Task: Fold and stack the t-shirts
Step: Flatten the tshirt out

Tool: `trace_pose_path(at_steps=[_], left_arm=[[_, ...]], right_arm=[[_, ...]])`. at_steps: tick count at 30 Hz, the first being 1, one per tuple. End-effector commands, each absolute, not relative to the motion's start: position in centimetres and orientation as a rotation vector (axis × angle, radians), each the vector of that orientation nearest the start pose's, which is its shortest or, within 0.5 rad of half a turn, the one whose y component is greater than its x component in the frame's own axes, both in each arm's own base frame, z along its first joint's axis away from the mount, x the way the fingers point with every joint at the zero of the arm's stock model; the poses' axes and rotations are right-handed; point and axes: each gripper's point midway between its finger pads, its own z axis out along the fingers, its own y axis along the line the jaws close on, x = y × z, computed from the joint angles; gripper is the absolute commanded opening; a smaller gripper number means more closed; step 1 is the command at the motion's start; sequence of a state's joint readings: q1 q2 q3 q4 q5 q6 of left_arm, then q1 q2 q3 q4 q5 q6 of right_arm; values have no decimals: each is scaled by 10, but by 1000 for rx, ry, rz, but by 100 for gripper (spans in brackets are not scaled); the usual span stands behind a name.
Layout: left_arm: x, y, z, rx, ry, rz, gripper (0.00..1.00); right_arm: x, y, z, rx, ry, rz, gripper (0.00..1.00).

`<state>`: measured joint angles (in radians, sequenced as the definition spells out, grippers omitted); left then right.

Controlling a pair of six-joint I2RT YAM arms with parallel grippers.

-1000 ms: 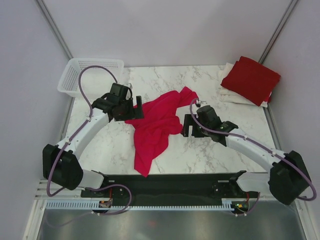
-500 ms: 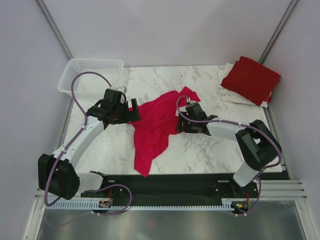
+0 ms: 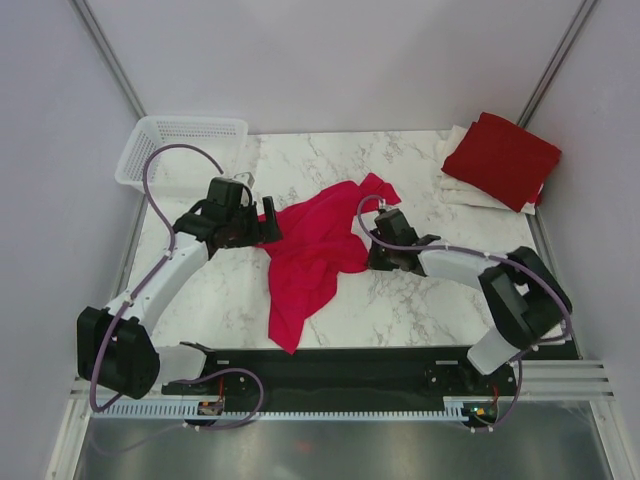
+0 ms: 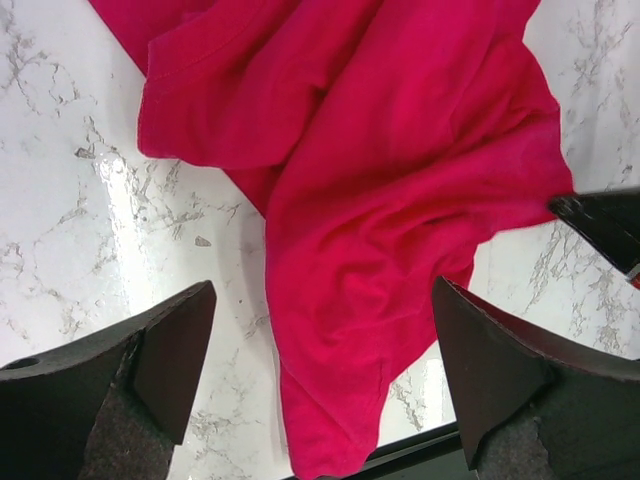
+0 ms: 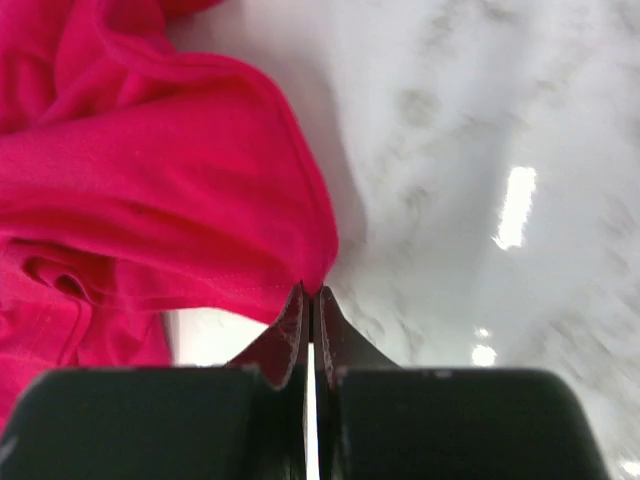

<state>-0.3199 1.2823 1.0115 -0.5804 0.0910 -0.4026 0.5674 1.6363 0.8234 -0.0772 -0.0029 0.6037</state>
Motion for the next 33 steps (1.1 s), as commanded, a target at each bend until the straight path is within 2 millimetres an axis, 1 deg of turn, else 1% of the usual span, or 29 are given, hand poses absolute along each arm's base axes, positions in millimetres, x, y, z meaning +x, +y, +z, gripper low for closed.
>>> trace_pose_path(at_steps=[1,2,3,4,5,6,7,8,9,10,11,12,14,15,16,17,18,19,20,21,22,23,24,25,26,27,28,29,33], left_arm=[[328,-143,205,-31,2291,-496,96],[332,-144,214,-29,2269,-499,95],[339,-146,236,-24,2218,-508,95],[344,-149,245,-14,2197,-517,95],[350,-154,248,-6,2194,-519,94],[359,-159,264,6,2161,-533,94],[363,-166,268,19,2156,-544,93],[372,-174,261,30,2183,-546,93],[380,-182,275,43,2153,-567,92],[383,-192,275,61,2156,-578,92],[399,-202,269,67,2169,-576,92],[403,-214,269,92,2171,-596,92],[429,-240,253,145,2198,-600,92],[435,-256,244,197,2213,-605,92],[442,-269,239,231,2217,-626,92],[451,-288,259,280,2164,-685,91],[462,-309,223,335,2221,-689,91],[466,-322,219,371,2216,-708,90],[476,-339,233,411,2164,-741,90],[479,-358,203,480,2194,-739,90],[482,-370,194,525,2189,-748,91],[489,-384,207,566,2128,-764,91],[487,-398,200,634,2110,-762,92],[492,-408,169,656,2145,-756,93],[498,-418,180,667,2097,-769,94],[501,-424,172,672,2098,-773,95],[505,-430,151,678,2118,-775,96],[511,-438,159,678,2078,-785,97],[517,-460,139,688,2054,-806,100]], right_arm=[[282,167,74,139,2471,250,0],[279,148,108,195,2367,222,0],[269,138,117,232,2354,218,0],[250,126,120,239,2387,190,0],[240,124,142,256,2344,258,0],[221,116,140,280,2393,245,0],[212,115,142,295,2404,271,0],[201,113,149,307,2392,320,0],[185,109,143,314,2441,324,0],[177,106,143,356,2450,333,0],[169,102,146,372,2436,351,0],[159,91,143,399,2453,307,0],[152,78,151,467,2414,283,0],[146,62,150,499,2412,203,0],[144,58,156,529,2380,206,0],[143,54,160,541,2364,205,0],[140,50,160,551,2364,189,0],[140,48,159,551,2357,183,0],[139,48,157,548,2363,180,0],[138,49,155,540,2372,181,0],[137,52,152,537,2385,192,0],[136,53,146,530,2400,194,0],[137,56,146,526,2398,212,0],[137,58,145,524,2400,225,0],[136,61,144,511,2410,246,0],[137,63,144,502,2409,255,0],[137,63,142,498,2415,247,0],[137,63,142,490,2421,243,0],[139,65,140,463,2437,233,0]])
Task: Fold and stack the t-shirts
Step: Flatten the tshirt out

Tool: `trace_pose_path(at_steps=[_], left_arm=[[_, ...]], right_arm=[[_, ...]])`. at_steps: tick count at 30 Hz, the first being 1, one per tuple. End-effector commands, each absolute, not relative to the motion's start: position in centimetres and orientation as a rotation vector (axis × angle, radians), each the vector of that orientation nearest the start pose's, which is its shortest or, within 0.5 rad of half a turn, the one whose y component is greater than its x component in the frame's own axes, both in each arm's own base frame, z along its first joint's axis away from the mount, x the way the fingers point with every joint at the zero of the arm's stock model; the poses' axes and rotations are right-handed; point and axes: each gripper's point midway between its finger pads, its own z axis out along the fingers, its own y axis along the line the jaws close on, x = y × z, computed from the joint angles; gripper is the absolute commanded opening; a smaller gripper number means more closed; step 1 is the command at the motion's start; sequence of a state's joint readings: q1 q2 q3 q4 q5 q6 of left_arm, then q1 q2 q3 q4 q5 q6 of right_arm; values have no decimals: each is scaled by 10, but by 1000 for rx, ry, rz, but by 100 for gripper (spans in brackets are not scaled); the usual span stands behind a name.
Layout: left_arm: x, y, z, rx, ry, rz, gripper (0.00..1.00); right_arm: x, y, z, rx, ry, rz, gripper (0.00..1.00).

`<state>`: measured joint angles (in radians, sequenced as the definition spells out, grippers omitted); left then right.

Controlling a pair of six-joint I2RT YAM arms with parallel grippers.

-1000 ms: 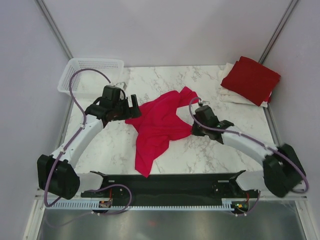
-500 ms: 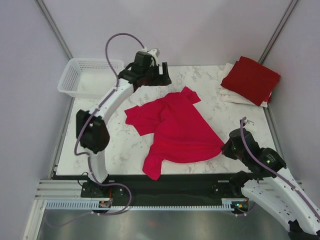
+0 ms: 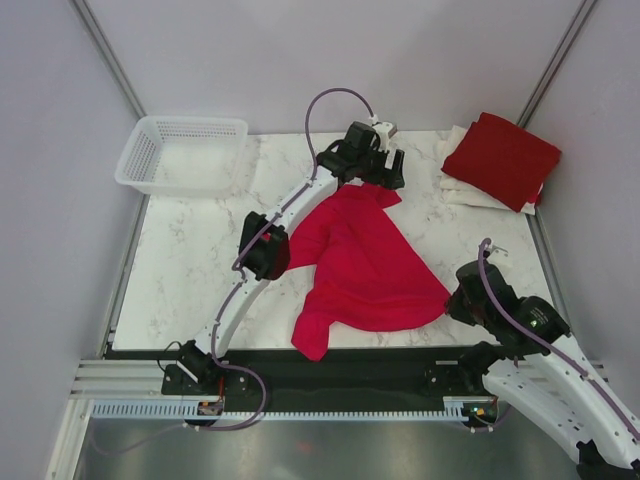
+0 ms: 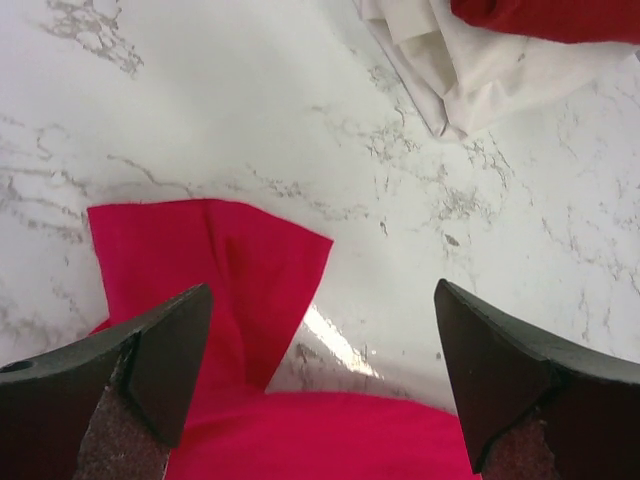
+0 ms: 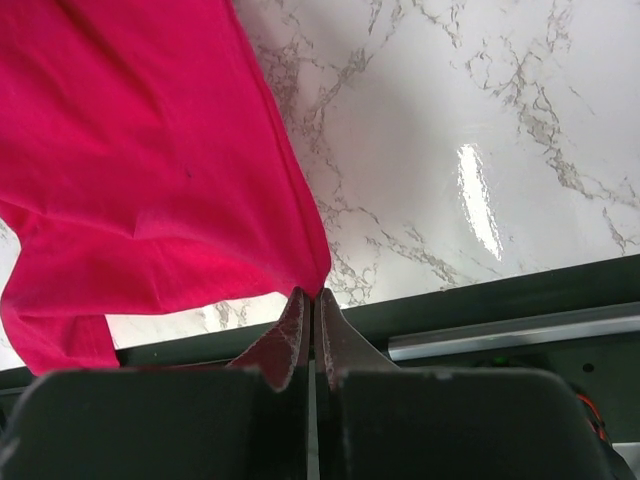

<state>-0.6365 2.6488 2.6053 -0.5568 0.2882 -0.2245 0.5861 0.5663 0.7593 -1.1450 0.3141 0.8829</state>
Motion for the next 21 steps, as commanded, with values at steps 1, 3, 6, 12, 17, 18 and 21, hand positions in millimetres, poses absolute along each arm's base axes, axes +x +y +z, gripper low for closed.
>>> trace_pose_path(at_steps=[1,3,6,12,17,18,21], left_arm=[[519,-462,128,684,2063,-792,100],[526,-458,116,630,2094,-734,100],[535,-443,92,503,2175,-662,100],[527,-436,48,365,2323,-719,100],[519,-448,32,324,2374,-842,85],[520,-446,30,300,2383,-841,80],[523,-442,27,256,2397,-859,29]], right_arm=[[139,66,140,458,2440,237,0],[140,69,141,454,2441,249,0],[143,72,145,448,2431,273,0],[147,79,146,423,2432,298,0],[150,82,146,409,2438,304,0],[150,83,147,412,2437,310,0],[150,84,147,409,2436,319,0]])
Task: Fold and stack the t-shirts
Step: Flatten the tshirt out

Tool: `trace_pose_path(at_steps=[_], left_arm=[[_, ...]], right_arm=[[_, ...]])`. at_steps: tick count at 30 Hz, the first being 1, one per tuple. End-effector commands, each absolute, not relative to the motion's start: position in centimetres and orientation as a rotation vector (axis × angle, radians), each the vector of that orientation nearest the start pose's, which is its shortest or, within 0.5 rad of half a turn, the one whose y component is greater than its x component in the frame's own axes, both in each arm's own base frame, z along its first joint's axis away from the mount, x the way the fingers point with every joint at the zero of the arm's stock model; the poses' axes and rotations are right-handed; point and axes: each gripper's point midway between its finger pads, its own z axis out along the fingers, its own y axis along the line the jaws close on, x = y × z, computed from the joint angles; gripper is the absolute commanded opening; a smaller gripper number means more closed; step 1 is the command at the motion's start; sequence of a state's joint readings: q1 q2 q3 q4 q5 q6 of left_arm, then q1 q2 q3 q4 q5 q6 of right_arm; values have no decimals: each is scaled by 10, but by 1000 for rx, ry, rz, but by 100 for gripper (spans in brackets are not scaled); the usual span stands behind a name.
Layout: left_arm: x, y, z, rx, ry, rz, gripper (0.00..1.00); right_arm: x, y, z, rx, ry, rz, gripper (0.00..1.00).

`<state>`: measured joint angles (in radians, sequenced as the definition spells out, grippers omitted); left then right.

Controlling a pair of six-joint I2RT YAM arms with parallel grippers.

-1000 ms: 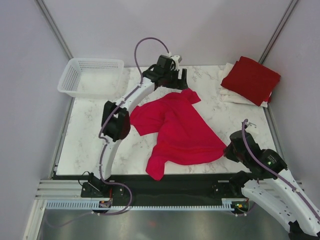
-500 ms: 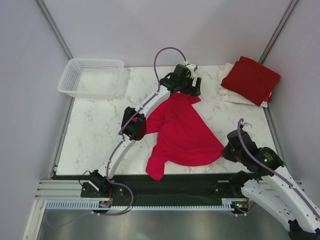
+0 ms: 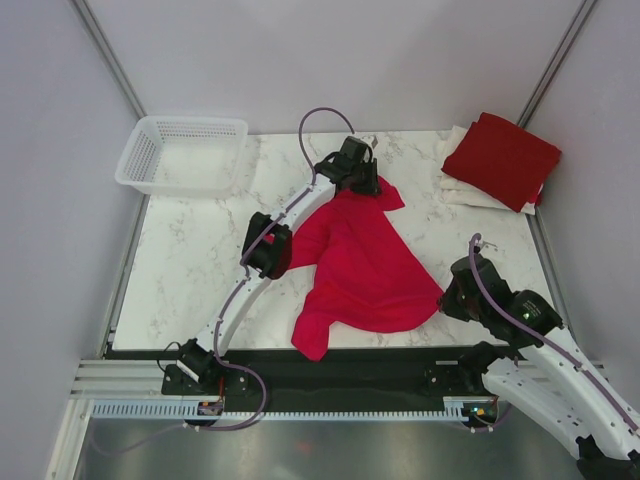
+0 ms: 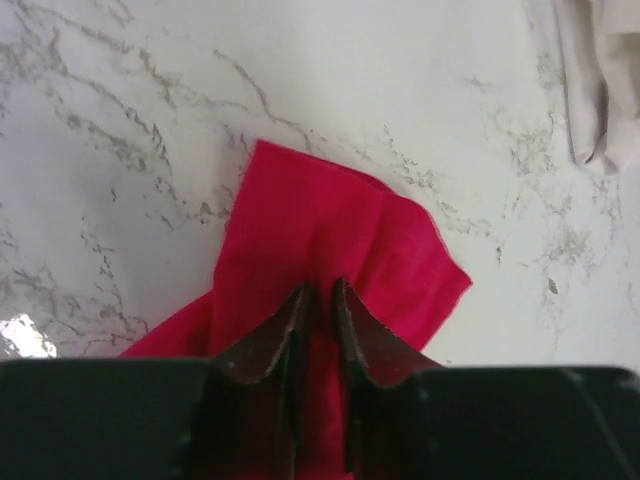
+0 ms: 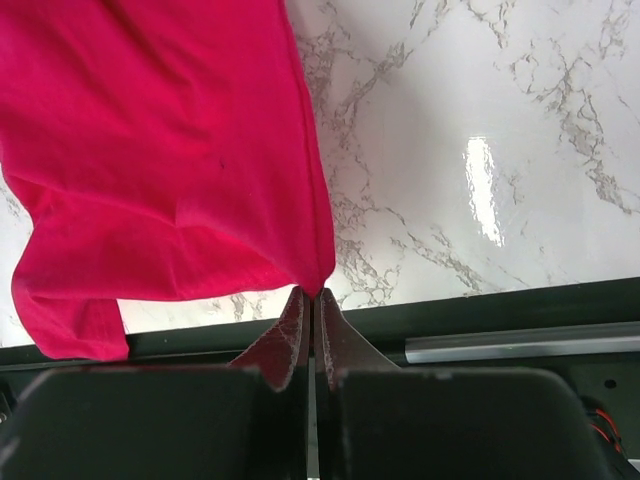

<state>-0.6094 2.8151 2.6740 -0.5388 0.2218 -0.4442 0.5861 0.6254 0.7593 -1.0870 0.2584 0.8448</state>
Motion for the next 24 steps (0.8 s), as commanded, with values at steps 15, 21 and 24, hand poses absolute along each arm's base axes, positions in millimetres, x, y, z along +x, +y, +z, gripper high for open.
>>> trace_pose_path(at_steps=[15,21,24], left_arm=[[534,-413,222,305,2096,-1034,2],[525,-328,375,259,1852,-966,2],[493,-281,443,236,1745,-859,2]], right_arm=[[175,89,169,389,2361,301,0],[237,82,216,308,2258,72,0],[269,60,261,333,2171,-13,0]])
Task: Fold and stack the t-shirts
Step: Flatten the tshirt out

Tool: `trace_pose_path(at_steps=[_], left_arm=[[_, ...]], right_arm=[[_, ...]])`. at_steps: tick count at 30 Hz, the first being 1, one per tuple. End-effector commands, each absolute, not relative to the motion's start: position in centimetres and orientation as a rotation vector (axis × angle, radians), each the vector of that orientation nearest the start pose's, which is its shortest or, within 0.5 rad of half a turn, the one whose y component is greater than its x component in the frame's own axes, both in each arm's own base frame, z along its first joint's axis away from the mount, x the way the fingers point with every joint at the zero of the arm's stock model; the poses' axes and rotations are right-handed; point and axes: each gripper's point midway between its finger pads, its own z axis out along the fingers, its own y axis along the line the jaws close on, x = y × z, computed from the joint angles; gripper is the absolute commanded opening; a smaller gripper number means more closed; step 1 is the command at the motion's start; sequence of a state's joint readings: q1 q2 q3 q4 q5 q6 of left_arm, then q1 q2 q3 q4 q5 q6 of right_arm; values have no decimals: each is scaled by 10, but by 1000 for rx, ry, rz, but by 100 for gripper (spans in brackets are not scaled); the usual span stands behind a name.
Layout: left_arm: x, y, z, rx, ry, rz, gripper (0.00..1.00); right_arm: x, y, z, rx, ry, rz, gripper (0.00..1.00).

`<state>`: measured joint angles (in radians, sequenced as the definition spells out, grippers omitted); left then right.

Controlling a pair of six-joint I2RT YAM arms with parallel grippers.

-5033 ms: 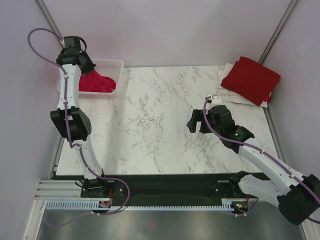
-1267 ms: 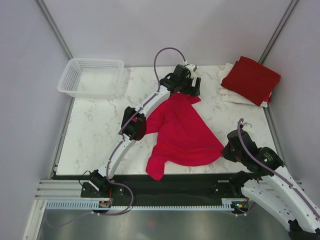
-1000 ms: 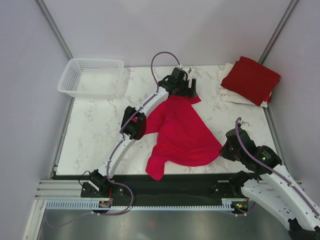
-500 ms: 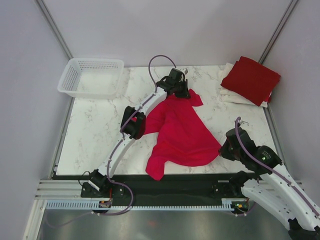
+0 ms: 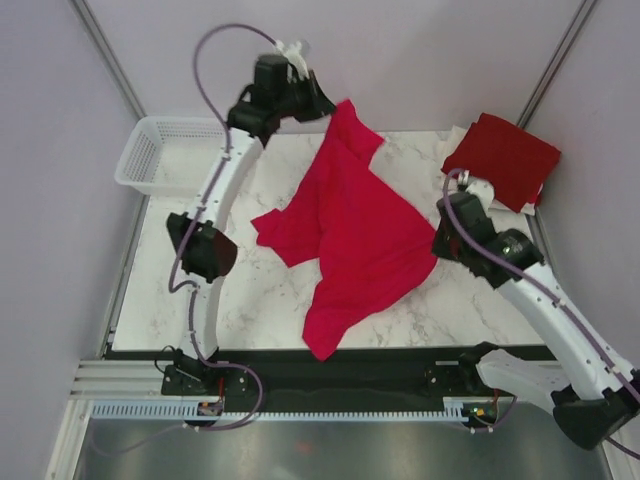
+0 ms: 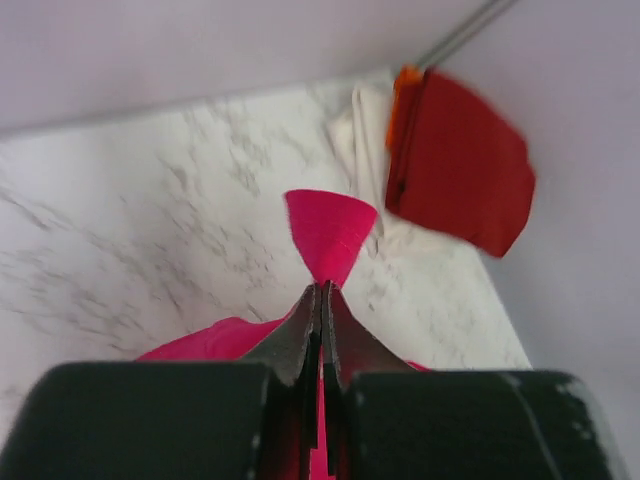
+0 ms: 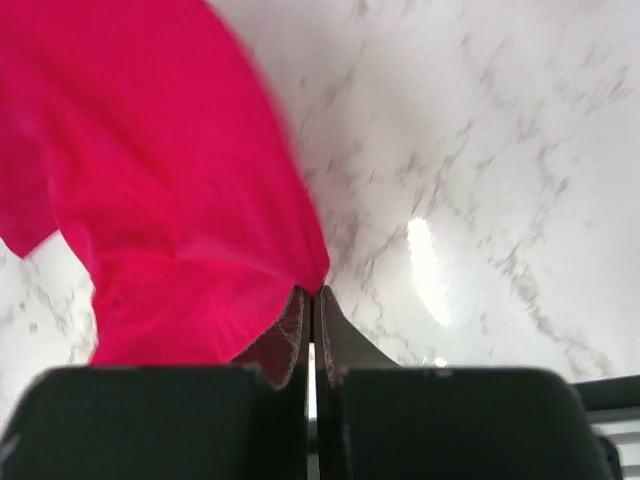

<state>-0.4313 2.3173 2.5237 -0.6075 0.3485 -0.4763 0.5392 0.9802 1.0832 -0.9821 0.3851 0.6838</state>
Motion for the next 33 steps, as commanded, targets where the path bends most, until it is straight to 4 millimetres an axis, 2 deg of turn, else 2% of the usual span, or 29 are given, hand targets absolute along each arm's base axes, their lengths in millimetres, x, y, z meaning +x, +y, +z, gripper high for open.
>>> trace_pose_path(at_steps=[1,2,3,4,5,6,7,8,9,10,11,12,13,15,17,18,19,20,21,22,23,25,26,28,29,33], left_arm=[[488,-270,440,222,1760,-824,2],[467,-244,479,203,1681,-765,2],[458,-233,489,194,1663,-736,2],[453,-223,482,185,1684,-705,2],[427,-202,513,172,1614,-661,2],[421,-189,516,149,1607,-624,2],[413,-178,508,127,1623,-587,2],[392,-154,529,81,1567,-525,2],[384,-143,521,55,1581,-486,2],[374,-135,523,40,1572,-466,2],[369,-119,524,-15,1560,-400,2],[342,-105,541,-33,1505,-389,2],[337,-100,531,-46,1520,-371,2],[309,-88,539,-50,1480,-358,2],[292,-84,545,-13,1448,-353,2],[286,-85,546,10,1441,-352,2],[270,-88,554,66,1408,-376,2],[263,-89,556,122,1391,-357,2],[257,-88,558,145,1377,-345,2],[242,-90,565,192,1341,-359,2],[233,-88,570,220,1315,-340,2],[215,-88,581,268,1263,-347,2],[197,-84,592,284,1213,-346,2],[173,-84,608,313,1142,-366,2],[154,-80,616,336,1092,-353,2],[107,-76,639,405,957,-352,2]], right_arm=[[278,53,290,355,2109,-4,0],[285,37,303,401,2083,-23,0],[293,29,327,392,2038,-35,0],[296,23,341,400,2011,-42,0],[298,15,353,417,1986,-57,0],[300,4,379,454,1920,-82,0],[300,0,390,471,1894,-94,0],[298,-5,398,488,1874,-104,0],[296,-9,414,508,1830,-97,0],[294,-10,420,518,1814,-88,0],[293,-11,426,524,1797,-74,0],[289,-11,436,525,1773,-55,0],[287,-8,440,519,1768,-30,0],[274,-6,453,509,1734,16,0],[263,-2,465,468,1701,60,0],[249,-3,476,447,1658,85,0],[242,-3,482,431,1633,98,0],[235,-3,493,409,1587,116,0],[216,-7,508,385,1529,125,0],[206,-8,517,374,1492,136,0],[188,-11,530,363,1439,157,0],[166,-13,550,338,1373,178,0],[150,-15,559,331,1328,198,0],[135,-11,568,293,1280,234,0],[125,-13,572,290,1253,244,0],[97,-21,592,307,1170,267,0]])
